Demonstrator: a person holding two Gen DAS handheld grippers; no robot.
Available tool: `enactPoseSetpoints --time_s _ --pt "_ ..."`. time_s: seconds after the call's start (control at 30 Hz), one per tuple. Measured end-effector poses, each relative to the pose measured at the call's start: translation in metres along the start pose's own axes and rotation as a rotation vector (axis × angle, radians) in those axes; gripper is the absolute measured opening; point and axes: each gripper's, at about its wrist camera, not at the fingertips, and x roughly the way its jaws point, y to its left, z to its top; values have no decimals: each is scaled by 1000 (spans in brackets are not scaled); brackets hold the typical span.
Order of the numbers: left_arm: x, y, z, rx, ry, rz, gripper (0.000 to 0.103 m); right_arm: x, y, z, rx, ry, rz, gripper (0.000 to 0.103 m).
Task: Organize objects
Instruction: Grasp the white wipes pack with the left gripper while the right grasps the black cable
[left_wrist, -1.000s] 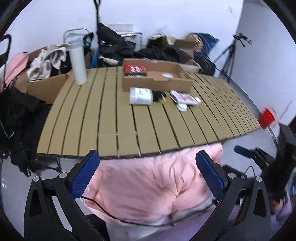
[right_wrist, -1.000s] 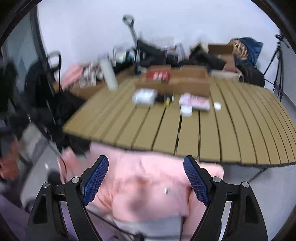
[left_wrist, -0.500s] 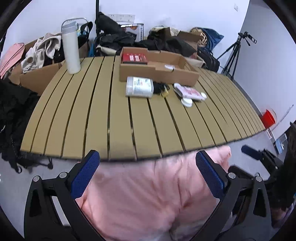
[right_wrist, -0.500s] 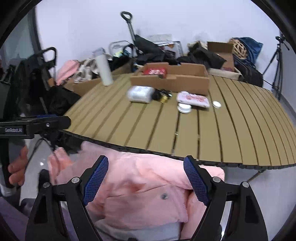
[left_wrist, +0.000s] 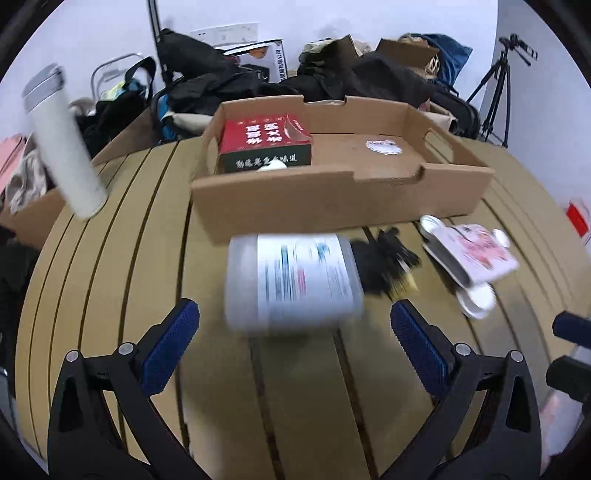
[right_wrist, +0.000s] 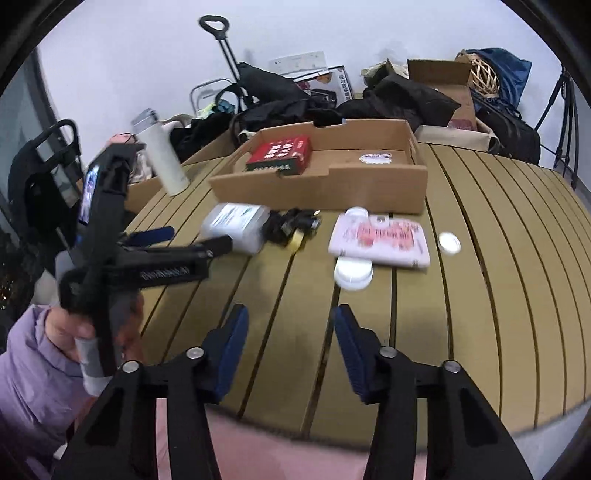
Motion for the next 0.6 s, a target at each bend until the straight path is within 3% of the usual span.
enactPoseSetpoints --time_s 0.03,0.13,0.33,0.5,0.6 --pt "8 -1 2 11 4 -7 100 10 -2 7 -1 10 5 48" --pt "18 3 4 -7 13 -28 80 44 -4 29 -5 38 43 47" --pt "8 6 -7 3 -5 -65 80 107 3 64 -43 99 61 47" --pt "-9 13 -26 -15 27 -85 80 126 3 66 -68 121 28 19" --pt "-29 15 -37 -63 33 -79 80 109 1 60 -46 114 36 15"
